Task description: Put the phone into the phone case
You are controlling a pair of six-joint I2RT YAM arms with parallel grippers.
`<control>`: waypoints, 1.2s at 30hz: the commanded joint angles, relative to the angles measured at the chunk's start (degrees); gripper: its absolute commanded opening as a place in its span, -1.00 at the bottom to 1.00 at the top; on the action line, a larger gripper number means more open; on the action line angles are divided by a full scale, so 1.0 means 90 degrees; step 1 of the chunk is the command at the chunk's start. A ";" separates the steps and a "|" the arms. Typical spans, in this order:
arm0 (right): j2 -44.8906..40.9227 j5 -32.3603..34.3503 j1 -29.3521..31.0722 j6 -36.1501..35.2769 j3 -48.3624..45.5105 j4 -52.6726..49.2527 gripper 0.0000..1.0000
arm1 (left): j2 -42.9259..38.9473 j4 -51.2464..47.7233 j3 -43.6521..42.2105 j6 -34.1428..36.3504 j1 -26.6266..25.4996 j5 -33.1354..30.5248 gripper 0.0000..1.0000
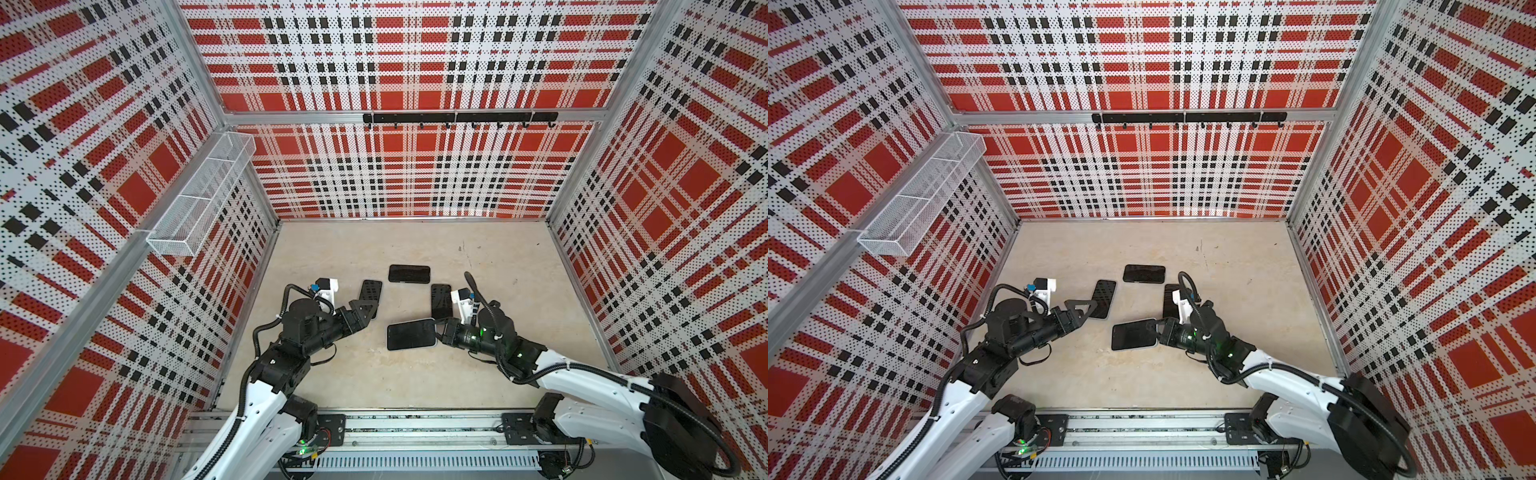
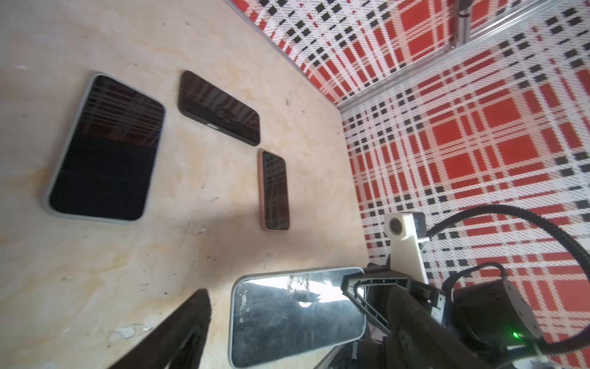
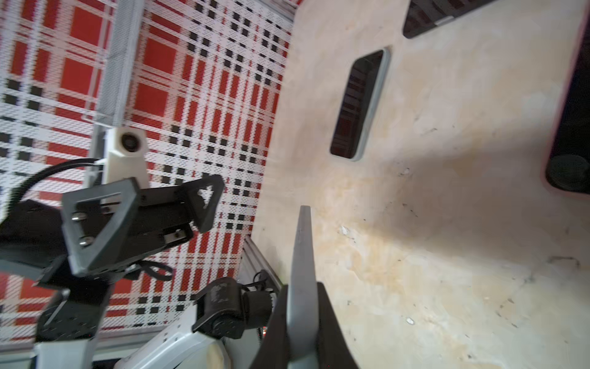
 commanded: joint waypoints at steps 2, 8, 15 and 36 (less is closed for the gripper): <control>0.0796 0.0844 0.0307 0.0348 -0.0050 0.1466 -1.00 | -0.0194 -0.0866 0.0173 0.0449 0.0053 -0.0526 0.79; 0.2351 0.0802 0.0398 0.0859 -0.0055 0.3273 -1.00 | -0.0495 -0.1149 0.0119 0.0499 0.0066 -0.0716 0.99; 0.3608 0.0811 0.0397 0.1272 -0.0260 0.4628 -1.00 | -0.0515 -0.1169 0.0135 0.0522 0.0063 -0.0676 1.00; 0.3913 0.1121 0.0317 0.1115 -0.0630 0.4138 -0.67 | -0.0486 -0.1190 0.0160 0.0499 0.0057 -0.0631 0.99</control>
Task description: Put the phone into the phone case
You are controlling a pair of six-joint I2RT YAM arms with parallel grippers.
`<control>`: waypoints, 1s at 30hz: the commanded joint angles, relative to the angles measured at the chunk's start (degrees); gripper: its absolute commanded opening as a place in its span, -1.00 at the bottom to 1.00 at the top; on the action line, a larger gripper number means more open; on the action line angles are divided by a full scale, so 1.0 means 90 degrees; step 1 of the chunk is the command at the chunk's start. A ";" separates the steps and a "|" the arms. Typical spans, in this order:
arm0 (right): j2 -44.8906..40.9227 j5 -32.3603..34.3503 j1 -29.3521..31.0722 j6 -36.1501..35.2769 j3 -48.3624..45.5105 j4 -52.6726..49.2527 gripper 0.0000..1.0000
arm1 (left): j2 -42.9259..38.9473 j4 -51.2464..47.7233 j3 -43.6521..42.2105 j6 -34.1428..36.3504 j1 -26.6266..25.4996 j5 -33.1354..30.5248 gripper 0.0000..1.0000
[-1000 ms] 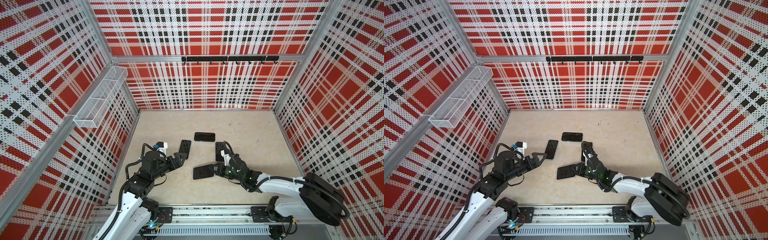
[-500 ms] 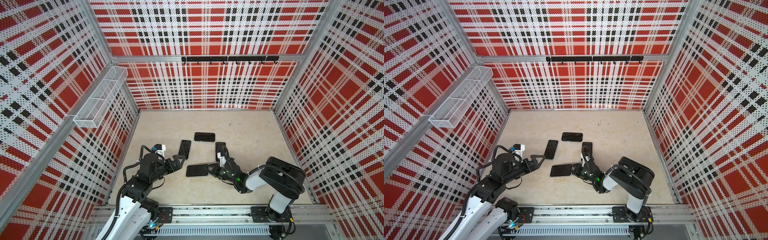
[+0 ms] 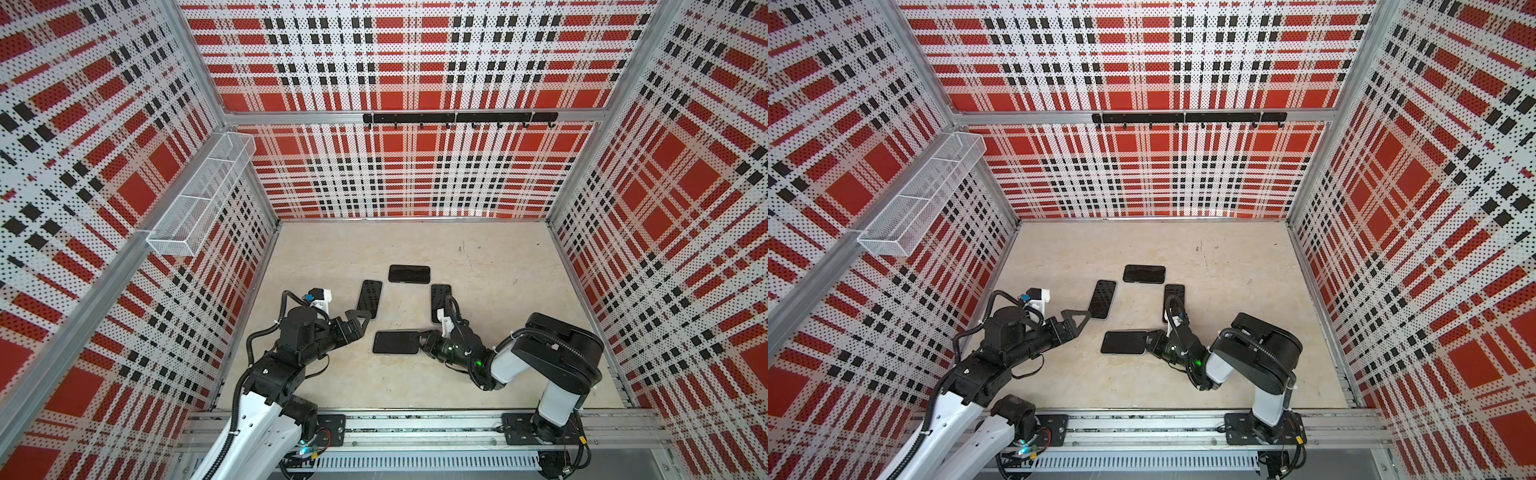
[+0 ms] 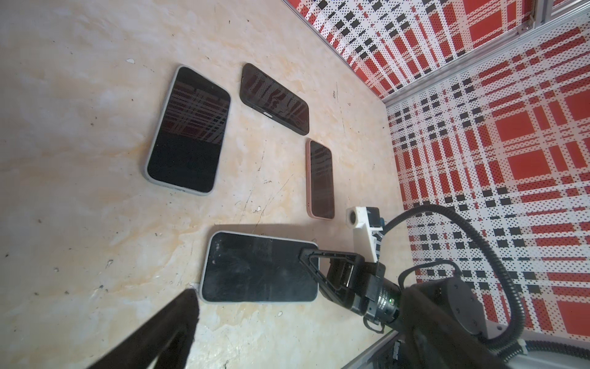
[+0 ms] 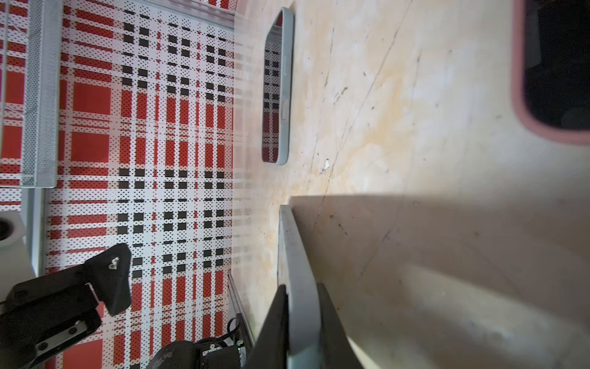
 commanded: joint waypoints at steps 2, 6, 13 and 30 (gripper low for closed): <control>-0.0251 0.0321 -0.0058 -0.0355 -0.0063 -0.0680 -0.66 | -0.0034 -0.0068 0.0165 0.0101 0.0036 -0.0057 0.99; -0.0449 0.0272 -0.0129 -0.0557 0.0006 -0.1168 -0.48 | -0.0039 -0.0106 0.0182 0.0100 0.0034 -0.0056 0.99; -0.0950 0.0345 -0.0156 -0.0912 0.0244 -0.2286 -0.06 | -0.0050 -0.0116 0.0197 0.0098 0.0031 -0.0087 0.99; -0.5011 0.3721 -0.0535 -0.4497 0.2939 -0.9432 0.39 | -0.0101 -0.0661 0.0969 0.1166 0.0099 -0.3499 0.99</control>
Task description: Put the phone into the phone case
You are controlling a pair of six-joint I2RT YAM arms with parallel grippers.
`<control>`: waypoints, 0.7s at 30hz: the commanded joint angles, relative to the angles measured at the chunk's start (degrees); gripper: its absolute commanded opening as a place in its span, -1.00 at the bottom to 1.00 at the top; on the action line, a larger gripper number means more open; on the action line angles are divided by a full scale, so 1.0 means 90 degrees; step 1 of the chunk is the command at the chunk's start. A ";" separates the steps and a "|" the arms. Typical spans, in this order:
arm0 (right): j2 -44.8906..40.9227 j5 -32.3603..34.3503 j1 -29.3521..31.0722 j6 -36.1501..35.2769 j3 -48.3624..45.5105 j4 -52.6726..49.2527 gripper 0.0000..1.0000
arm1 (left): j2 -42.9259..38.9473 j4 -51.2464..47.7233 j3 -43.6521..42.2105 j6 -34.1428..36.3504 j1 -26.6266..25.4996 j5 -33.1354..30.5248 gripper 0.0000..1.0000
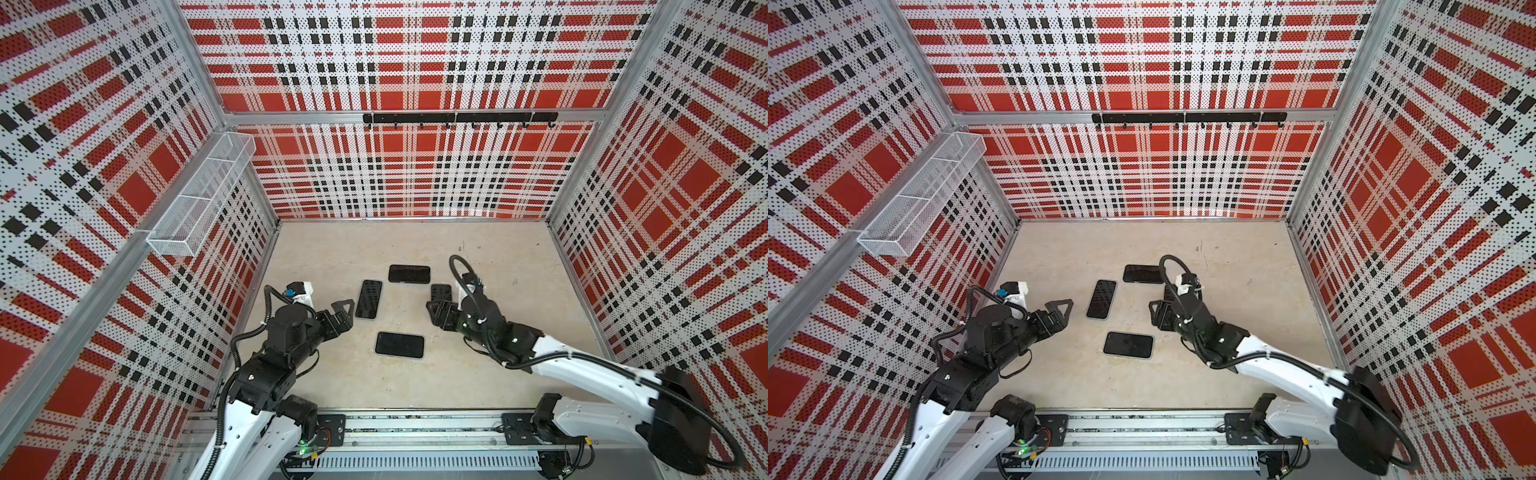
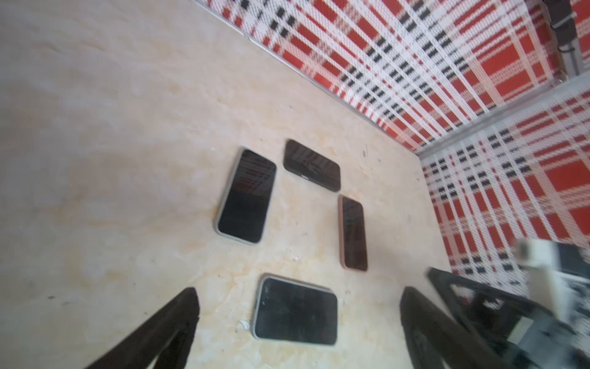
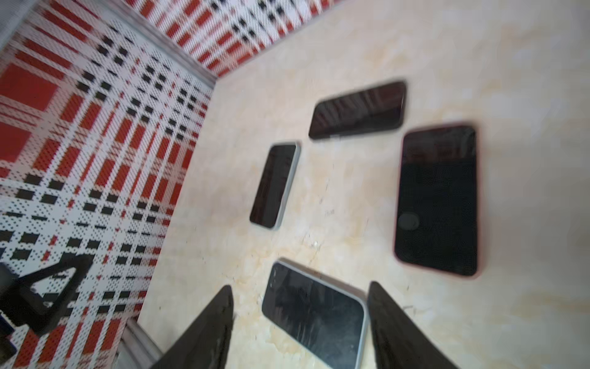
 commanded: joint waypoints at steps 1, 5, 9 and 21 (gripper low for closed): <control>-0.0807 0.1474 -0.0514 -0.1582 0.0327 -0.1828 0.41 | 0.0143 0.0143 0.0062 0.0695 0.0083 -0.1784 0.99; -0.1760 0.1309 -0.1942 -0.2624 -0.0231 -0.1343 0.50 | 0.0497 0.1169 -0.0438 0.1587 0.0399 -0.2862 0.99; -0.2344 0.1432 -0.3077 -0.3474 -0.1254 0.0116 0.51 | 0.1007 0.2576 -0.1331 0.1808 0.1113 -0.2790 0.99; 0.1360 0.1246 -0.4515 -0.5213 -0.3374 0.6776 0.45 | 0.4620 0.7599 -0.2041 0.3234 0.1966 -0.2292 0.99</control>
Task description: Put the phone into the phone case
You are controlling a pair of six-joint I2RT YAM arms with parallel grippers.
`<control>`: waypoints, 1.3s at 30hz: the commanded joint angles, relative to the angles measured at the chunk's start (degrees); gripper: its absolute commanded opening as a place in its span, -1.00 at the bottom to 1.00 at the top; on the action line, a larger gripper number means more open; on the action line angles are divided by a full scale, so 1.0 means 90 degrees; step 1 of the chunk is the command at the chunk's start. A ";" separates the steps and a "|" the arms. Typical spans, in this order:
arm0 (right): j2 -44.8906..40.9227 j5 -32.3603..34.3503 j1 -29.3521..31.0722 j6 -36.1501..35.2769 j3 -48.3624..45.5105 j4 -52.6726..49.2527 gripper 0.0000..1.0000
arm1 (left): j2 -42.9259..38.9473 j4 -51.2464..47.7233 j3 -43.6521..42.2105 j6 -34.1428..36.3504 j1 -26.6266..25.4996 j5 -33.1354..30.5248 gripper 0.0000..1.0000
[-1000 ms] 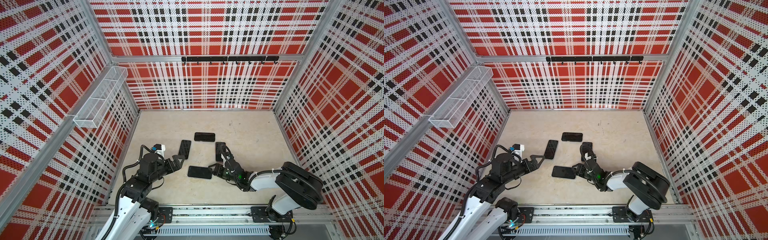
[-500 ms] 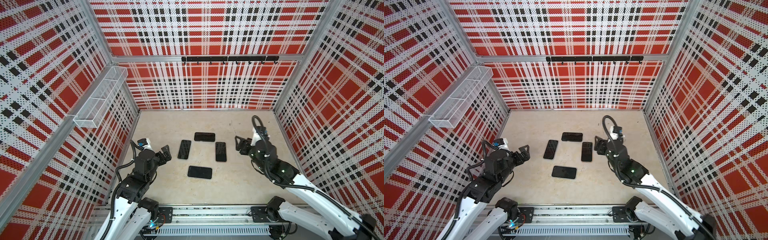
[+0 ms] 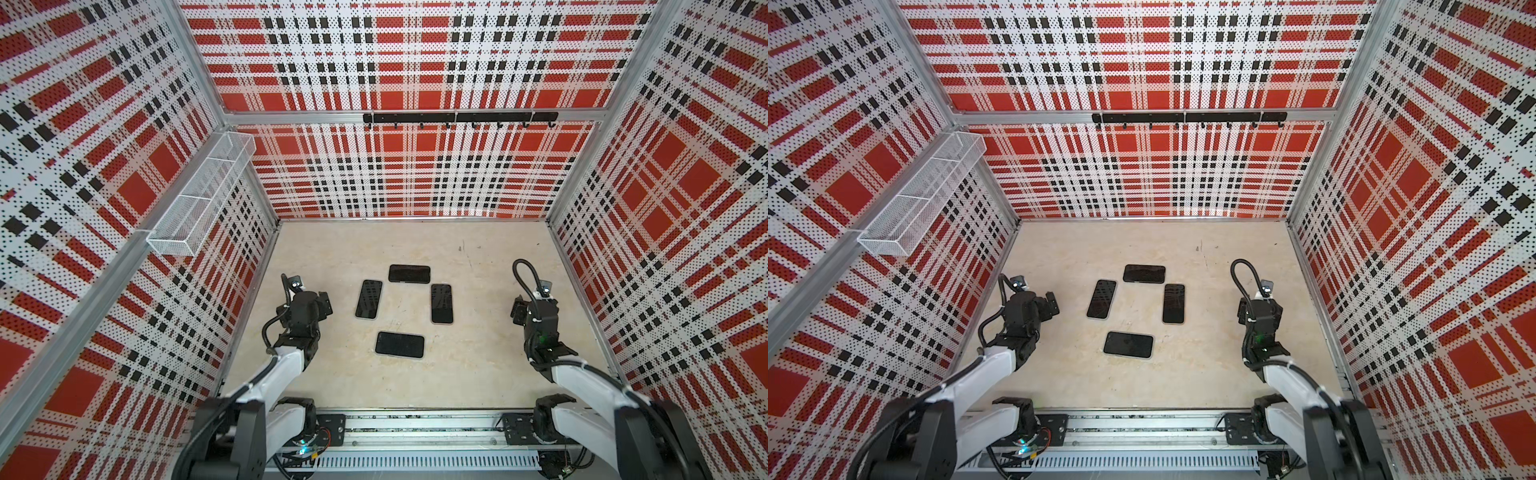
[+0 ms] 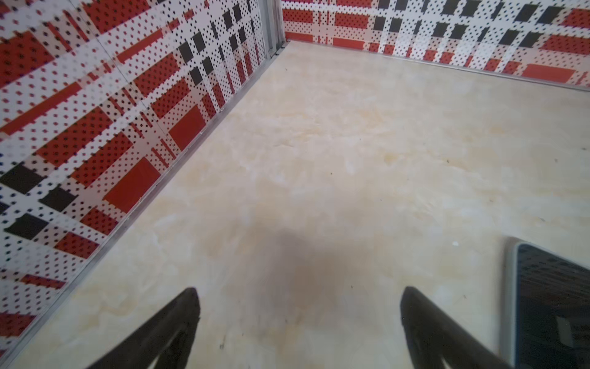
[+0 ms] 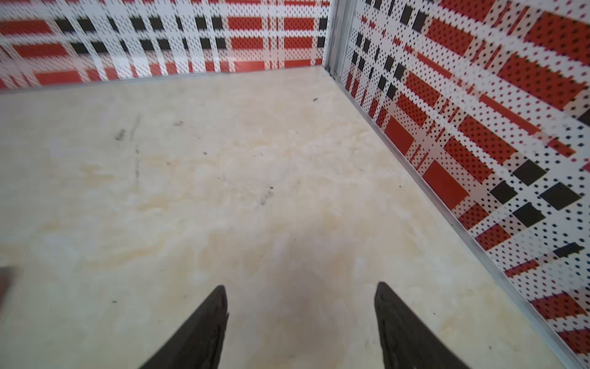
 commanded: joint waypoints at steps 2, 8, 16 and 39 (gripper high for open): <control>0.1541 -0.0401 -0.0041 -0.1113 -0.0005 0.3864 0.46 | 0.1180 0.2946 -0.0027 0.0480 0.0127 0.0457 0.99; 0.2857 -0.1720 -0.0574 -0.0968 0.0091 0.4961 0.59 | 0.2345 0.4031 0.0041 0.1316 0.0068 0.1958 0.99; 0.2661 -0.2167 -0.0772 -0.0845 0.0914 0.3047 1.00 | 0.2501 0.4053 0.0211 0.1544 -0.0045 0.2097 0.99; 0.2692 -0.2167 -0.0781 -0.0828 0.0975 0.2926 1.00 | 0.2508 0.4069 0.0207 0.1554 -0.0052 0.2104 0.99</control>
